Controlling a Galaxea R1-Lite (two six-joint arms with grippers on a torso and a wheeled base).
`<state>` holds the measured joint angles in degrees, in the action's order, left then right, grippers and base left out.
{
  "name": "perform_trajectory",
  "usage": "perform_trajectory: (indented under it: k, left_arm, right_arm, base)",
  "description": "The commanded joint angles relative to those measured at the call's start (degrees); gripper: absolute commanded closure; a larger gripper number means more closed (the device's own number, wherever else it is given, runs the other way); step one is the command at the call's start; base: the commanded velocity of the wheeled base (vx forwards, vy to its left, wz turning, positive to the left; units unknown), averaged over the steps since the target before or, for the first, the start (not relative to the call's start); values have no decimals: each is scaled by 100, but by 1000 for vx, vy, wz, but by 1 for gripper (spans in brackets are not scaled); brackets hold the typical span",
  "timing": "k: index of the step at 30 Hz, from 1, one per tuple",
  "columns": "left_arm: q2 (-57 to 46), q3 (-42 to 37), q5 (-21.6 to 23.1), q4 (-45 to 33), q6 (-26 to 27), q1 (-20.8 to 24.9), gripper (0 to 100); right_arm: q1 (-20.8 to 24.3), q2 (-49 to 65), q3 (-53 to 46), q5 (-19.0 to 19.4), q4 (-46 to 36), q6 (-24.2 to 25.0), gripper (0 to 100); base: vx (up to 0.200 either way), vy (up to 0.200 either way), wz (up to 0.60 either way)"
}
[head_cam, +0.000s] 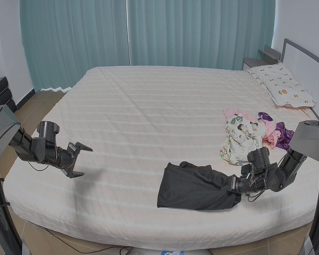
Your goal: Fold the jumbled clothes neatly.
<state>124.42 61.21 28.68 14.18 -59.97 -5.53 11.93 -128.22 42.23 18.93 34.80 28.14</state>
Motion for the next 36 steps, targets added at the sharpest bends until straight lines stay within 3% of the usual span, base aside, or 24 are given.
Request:
perform_trajectory:
  k: [1, 19, 36]
  left_arm:
    - [4, -4, 6, -12, 46, 0, 0]
    - [4, -4, -3, -3, 73, 9, 0]
    - [4, -4, -3, -3, 73, 9, 0]
  right_arm:
    - [-112, 8, -74, 5, 18, -89, 100]
    - [-279, 60, -338, -4, 18, -616, 100]
    - [-429, 87, -356, -4, 18, -801, 100]
  base:
    - [0, 0, 0]
    - [0, -178, 0]
    - [0, -200, 0]
